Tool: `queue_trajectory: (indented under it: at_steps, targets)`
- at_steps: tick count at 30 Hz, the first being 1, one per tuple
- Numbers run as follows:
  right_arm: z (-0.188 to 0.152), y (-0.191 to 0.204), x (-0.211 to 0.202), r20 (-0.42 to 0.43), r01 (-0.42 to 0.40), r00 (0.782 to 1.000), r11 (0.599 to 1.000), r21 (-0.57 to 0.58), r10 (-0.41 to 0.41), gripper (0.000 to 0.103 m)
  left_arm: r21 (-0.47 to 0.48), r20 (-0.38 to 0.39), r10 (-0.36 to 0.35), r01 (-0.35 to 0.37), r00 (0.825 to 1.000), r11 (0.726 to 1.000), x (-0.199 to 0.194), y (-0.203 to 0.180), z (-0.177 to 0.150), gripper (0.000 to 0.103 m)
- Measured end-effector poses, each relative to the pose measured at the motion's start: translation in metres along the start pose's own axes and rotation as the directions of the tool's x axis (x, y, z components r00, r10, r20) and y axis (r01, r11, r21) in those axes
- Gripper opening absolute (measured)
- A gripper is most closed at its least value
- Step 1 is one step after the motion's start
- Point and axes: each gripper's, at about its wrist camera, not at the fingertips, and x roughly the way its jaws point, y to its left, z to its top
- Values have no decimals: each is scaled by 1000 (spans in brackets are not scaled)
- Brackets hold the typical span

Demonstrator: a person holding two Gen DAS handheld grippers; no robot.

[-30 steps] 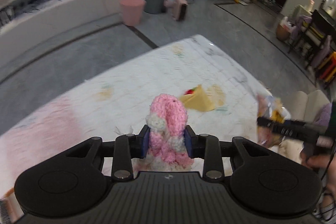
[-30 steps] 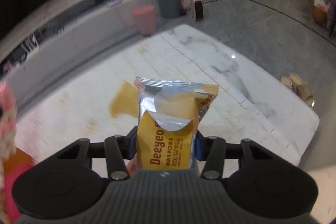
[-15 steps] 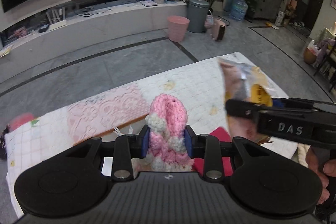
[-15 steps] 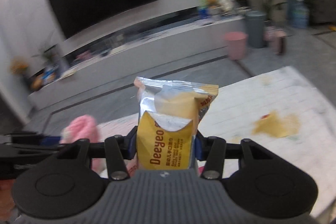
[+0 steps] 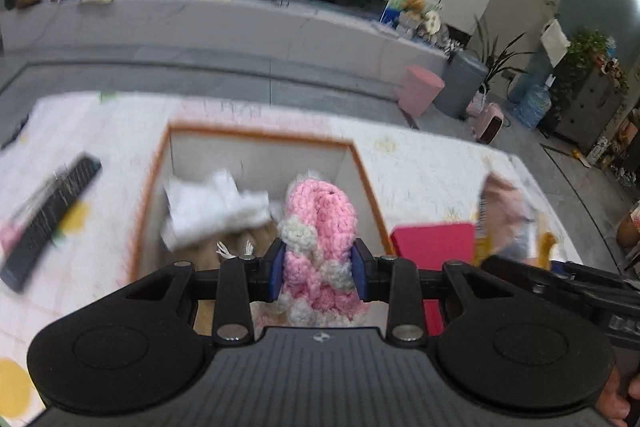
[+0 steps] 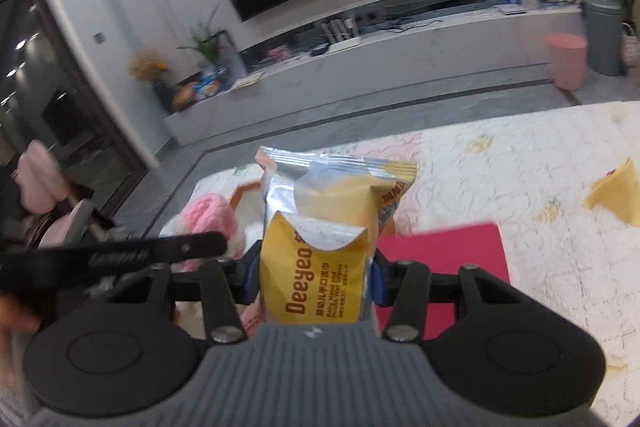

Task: Organize soft objects
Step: 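Carry the pink knitted ball over the orange box and open the left tool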

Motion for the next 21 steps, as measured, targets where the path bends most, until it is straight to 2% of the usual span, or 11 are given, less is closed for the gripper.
queue_trajectory:
  at_steps: [3,5,6,8,10,11,14,17,19,21]
  targets:
    - [-22,-22,-1,31,-66,997,997,-33,67,50,45,-23,115,-114,993,992,23,-11,-12,38]
    - [-31,-33,3,15,-86,996,995,-41,87,50,66,-24,144,-142,989,988,30,-16,-14,38]
    - [-34,-37,5,2,-93,996,995,-34,93,50,75,-36,124,-121,992,990,34,-16,-14,38]
    - [-36,-45,9,-18,-100,995,995,-9,100,50,24,-81,40,-38,996,999,43,-10,-11,38]
    - [-40,-50,4,-19,-104,994,995,-2,104,50,-42,-151,-51,45,987,998,61,0,-13,38]
    - [-42,-50,2,-18,-97,995,995,-2,97,50,-59,-174,-67,58,982,997,67,3,-15,38]
    - [-39,-41,1,-9,-82,997,997,-13,82,50,-66,-229,-60,46,972,997,83,6,-22,38]
    - [-36,-41,-1,6,-69,998,998,-3,69,50,-16,-267,-57,54,962,998,92,0,-31,39]
    - [-35,-41,6,14,-68,998,998,1,68,50,3,-285,-23,25,958,1000,96,-6,-34,42]
    - [-36,-39,7,17,-68,998,998,3,67,50,60,-294,11,8,956,998,100,-17,-38,65]
